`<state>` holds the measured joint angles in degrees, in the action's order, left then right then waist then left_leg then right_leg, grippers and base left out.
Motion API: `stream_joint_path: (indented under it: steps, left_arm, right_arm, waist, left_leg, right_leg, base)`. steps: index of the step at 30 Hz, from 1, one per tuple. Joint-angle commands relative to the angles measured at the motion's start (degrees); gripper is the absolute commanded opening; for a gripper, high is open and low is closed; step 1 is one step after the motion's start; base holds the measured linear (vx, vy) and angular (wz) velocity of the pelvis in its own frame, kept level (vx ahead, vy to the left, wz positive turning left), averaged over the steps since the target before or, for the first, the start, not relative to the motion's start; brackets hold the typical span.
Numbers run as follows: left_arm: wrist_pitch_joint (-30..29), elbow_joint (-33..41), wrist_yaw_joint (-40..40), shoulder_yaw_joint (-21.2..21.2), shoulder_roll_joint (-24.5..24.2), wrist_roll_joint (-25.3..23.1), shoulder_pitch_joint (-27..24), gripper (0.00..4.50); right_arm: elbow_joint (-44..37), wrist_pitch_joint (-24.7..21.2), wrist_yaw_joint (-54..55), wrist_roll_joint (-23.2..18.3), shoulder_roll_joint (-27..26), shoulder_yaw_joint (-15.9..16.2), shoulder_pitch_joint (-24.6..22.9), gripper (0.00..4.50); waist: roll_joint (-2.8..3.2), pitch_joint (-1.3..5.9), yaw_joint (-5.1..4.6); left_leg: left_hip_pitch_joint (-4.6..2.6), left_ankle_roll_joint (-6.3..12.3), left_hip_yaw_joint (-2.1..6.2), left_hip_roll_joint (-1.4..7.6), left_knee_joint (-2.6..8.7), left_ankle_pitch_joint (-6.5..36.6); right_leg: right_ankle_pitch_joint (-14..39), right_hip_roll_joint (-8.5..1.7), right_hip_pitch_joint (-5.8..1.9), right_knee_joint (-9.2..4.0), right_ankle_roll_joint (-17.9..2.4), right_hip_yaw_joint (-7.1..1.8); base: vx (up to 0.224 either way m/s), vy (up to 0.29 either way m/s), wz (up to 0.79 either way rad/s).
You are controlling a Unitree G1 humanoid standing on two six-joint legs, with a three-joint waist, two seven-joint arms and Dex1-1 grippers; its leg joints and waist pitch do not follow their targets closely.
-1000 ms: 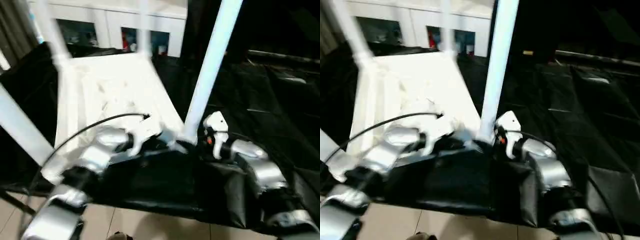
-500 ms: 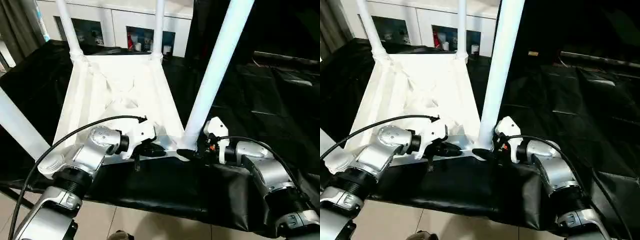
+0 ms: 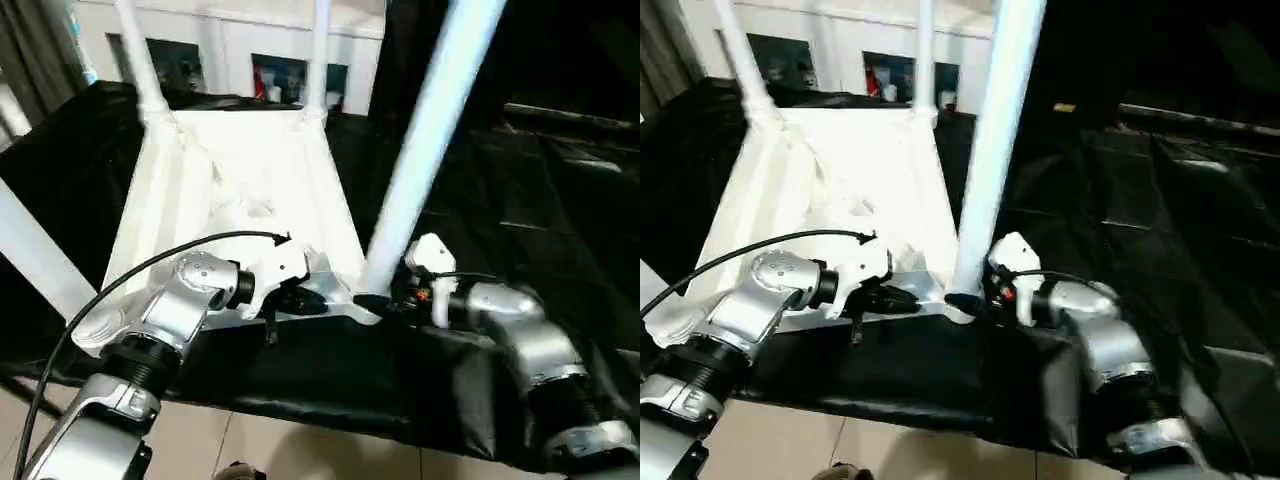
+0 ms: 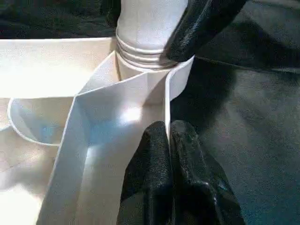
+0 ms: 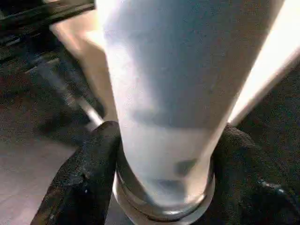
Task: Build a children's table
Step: Rotate leg to tighten
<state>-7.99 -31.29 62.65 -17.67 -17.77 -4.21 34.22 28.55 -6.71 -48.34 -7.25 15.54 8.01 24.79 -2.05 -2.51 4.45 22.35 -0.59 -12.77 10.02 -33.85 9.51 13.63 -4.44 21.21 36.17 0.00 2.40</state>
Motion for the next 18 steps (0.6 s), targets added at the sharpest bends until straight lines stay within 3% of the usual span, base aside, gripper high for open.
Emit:
stream_joint_path:
  steps: [1,2,3,5,6,7,9,12,13,15,17,18]
  left_arm:
    - [-1.09,-1.89,-3.32,-2.75,3.51,-1.77,0.58,0.0]
    - [-1.4,-3.16,-6.14,-2.69,5.1,-2.51,1.43,0.0]
    - [-1.58,-4.03,-8.04,-2.65,6.15,-3.0,2.0,0.0]
    - [-2.04,-5.2,-10.36,-2.42,7.53,-3.34,2.79,0.0]
    - [-2.57,-7.13,-13.52,-1.98,9.76,-3.5,4.11,0.0]
    - [-2.96,-8.31,-15.46,-1.71,11.15,-3.5,4.95,0.0]
    - [-2.84,-10.75,-18.18,-1.7,13.38,-3.88,6.61,0.0]
    - [-2.48,-11.57,-18.28,-1.73,13.9,-4.2,7.07,0.0]
    - [-2.06,-11.53,-17.99,-1.55,13.78,-4.19,7.05,0.0]
    - [-1.0,-11.5,-16.95,-1.01,13.12,-3.89,6.8,0.0]
    - [-0.07,-11.05,-15.29,-0.79,12.16,-3.39,6.34,0.0]
    - [0.9,-10.25,-12.84,-0.98,10.81,-2.8,5.6,0.0]
  right_arm:
    - [3.68,-1.4,7.44,2.31,-2.29,0.0,0.76,2.59]
    - [4.58,-1.73,11.29,2.4,-4.08,-0.92,1.39,2.58]
    - [5.2,-1.93,13.88,2.47,-5.27,-1.54,1.82,2.57]
    - [5.77,-2.61,16.52,2.21,-6.74,-2.34,2.42,2.57]
    - [6.69,-3.2,20.25,1.89,-8.95,-3.32,3.5,2.57]
    - [7.29,-3.55,22.52,1.7,-10.37,-3.93,4.22,2.57]
    - [8.31,-2.16,25.7,2.7,-13.13,-3.37,5.6,2.57]
    - [9.04,-0.44,26.9,3.93,-14.16,-2.69,6.16,2.57]
    - [9.03,0.29,26.11,4.02,-14.18,-2.47,6.13,2.57]
    - [8.44,1.76,22.0,3.12,-13.33,-2.29,5.8,3.26]
    - [7.45,1.97,18.24,2.03,-12.06,-2.36,5.41,3.26]
    - [6.45,1.98,15.16,1.81,-10.1,-2.1,5.01,3.47]
  waist:
    - [0.18,2.11,-0.67]
    - [0.17,2.04,-1.02]
    - [0.16,2.02,-1.67]
    - [0.28,2.29,-1.85]
    - [0.52,2.42,-2.18]
    - [0.55,2.48,-2.26]
    - [0.79,2.62,-2.39]
    - [0.58,3.05,-2.34]
    - [0.42,3.16,-2.31]
    - [0.29,3.06,-2.03]
    - [0.31,3.0,-1.88]
    - [0.17,3.07,-1.72]
  left_leg:
    - [-2.39,-2.58,2.69,4.15,4.68,19.71]
    - [-2.81,-4.34,3.21,4.12,4.69,23.82]
    - [-3.1,-5.6,3.52,4.21,4.85,26.44]
    - [-2.9,-6.0,3.82,4.1,5.0,26.61]
    - [-2.59,-6.13,3.93,4.17,5.32,25.81]
    - [-2.9,-6.33,3.7,4.11,5.33,25.74]
    - [-2.93,-6.45,3.61,3.95,5.28,25.13]
    - [-2.4,-4.4,3.2,3.91,5.15,20.27]
    - [-2.21,-2.96,2.99,3.93,4.96,17.53]
    - [-2.01,-1.03,2.75,3.84,4.62,15.83]
    - [-1.96,-0.46,2.74,3.86,4.6,15.75]
    - [-1.87,-0.06,2.71,3.91,4.53,15.06]
  right_leg:
    - [16.1,-4.91,-0.3,-5.66,-12.56,-2.57]
    - [23.08,-5.32,-0.16,-6.36,-10.78,-2.63]
    - [25.93,-5.27,0.25,-6.71,-9.53,-2.71]
    - [25.56,-5.25,-0.04,-6.64,-8.87,-2.6]
    - [22.94,-5.05,-0.18,-6.4,-8.91,-2.59]
    - [20.13,-4.79,0.22,-6.38,-9.45,-2.65]
    - [16.73,-4.76,0.11,-6.19,-10.34,-2.64]
    - [9.09,-4.76,-0.58,-5.79,-11.15,-2.64]
    - [6.11,-4.68,-0.75,-5.58,-11.64,-2.59]
    - [5.97,-4.91,-0.9,-5.73,-12.14,-2.62]
    - [6.8,-4.9,-0.98,-5.84,-12.13,-2.6]
    - [6.54,-4.97,-1.11,-5.73,-12.23,-2.61]
  base:
    - [0.0,0.0,0.0]
    - [0.0,0.0,0.0]
    - [0.0,0.0,0.0]
    - [0.0,0.0,0.0]
    - [0.0,0.0,0.0]
    - [0.0,0.0,0.0]
    - [0.0,0.0,0.0]
    - [0.0,0.0,0.0]
    - [0.0,0.0,0.0]
    - [0.0,0.0,0.0]
    - [0.0,0.0,0.0]
    - [0.0,0.0,0.0]
